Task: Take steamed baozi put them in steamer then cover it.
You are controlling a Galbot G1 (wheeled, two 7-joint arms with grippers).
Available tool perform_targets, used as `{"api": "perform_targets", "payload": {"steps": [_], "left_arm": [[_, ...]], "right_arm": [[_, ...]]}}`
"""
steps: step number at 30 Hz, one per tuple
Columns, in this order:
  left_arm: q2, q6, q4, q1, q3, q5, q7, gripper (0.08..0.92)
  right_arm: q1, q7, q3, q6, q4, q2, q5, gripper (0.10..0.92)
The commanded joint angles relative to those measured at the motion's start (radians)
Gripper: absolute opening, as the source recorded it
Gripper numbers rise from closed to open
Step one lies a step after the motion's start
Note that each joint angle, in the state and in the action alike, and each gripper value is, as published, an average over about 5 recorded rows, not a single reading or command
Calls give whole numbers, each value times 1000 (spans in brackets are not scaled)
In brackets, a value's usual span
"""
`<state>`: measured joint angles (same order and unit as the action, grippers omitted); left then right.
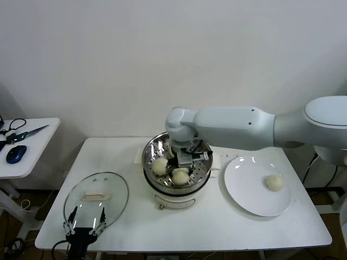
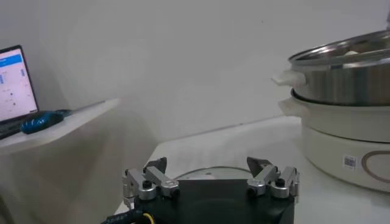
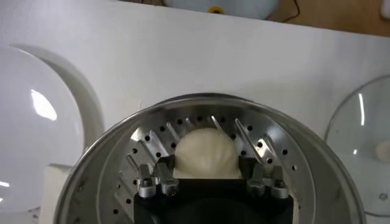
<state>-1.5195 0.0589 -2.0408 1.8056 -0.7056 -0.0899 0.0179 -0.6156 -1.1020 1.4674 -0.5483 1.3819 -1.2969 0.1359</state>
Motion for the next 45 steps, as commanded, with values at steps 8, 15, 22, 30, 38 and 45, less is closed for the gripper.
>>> {"api": "perform_targets", "payload": {"steps": [8, 15, 22, 30, 38, 45], "left_arm": [[-4, -1, -2, 0, -5, 0, 5, 823], [-7, 2, -3, 10, -2, -6, 6, 823], [-4, 4, -17, 21, -4, -7, 6, 823], [0, 0, -22, 12, -2, -8, 3, 823], [-1, -7, -38, 9, 6, -21, 0, 823], [-7, -14, -47, 10, 10, -34, 0, 823]], "right_arm": [[-4, -14, -20, -8, 9, 2, 11, 820], [-55, -9, -74, 6, -27, 77, -41, 823], [-190, 158, 62, 343, -80, 263, -348, 823], [-167, 118, 53, 725, -119, 513, -668, 823], [-26, 58, 9, 720, -139, 724, -532, 823], [274, 36, -227, 614, -253, 796, -252, 823]]}}
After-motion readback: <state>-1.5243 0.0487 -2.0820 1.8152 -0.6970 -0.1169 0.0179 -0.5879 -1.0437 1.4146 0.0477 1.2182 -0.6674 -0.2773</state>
